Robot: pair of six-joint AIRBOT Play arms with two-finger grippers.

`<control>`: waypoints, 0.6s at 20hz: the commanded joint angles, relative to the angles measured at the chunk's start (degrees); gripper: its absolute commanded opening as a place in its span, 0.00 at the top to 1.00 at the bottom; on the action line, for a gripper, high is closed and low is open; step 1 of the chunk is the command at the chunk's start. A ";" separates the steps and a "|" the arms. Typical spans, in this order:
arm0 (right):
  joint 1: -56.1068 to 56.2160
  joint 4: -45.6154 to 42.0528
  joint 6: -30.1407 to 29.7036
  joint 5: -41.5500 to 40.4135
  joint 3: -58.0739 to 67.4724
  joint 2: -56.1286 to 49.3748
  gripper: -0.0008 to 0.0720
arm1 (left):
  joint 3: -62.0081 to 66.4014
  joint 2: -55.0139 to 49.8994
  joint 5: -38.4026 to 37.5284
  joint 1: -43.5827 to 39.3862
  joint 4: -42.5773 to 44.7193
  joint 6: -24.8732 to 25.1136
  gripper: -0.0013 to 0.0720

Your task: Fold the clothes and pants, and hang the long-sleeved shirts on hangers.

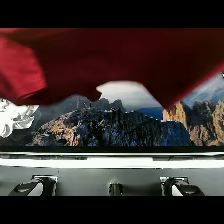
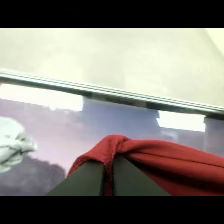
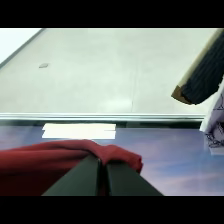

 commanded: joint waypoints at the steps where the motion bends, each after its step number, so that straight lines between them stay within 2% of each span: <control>1: 0.04 -3.58 4.33 -4.28 0.28 -0.59 0.95 | -2.99 0.68 -0.85 -0.02 2.86 -2.32 0.96; 4: 0.04 -3.56 6.19 -7.69 -2.21 -8.28 0.95 | -6.43 -6.95 -0.90 -0.02 0.39 2.45 0.96; 9: 0.04 -3.85 6.29 -6.82 -12.96 -25.90 0.95 | -8.59 -29.05 -0.13 -2.01 -0.66 9.33 0.96; 12: 0.04 -3.98 5.68 -1.40 -14.47 -37.94 0.95 | -8.52 -42.62 6.80 -4.28 -0.70 9.62 0.96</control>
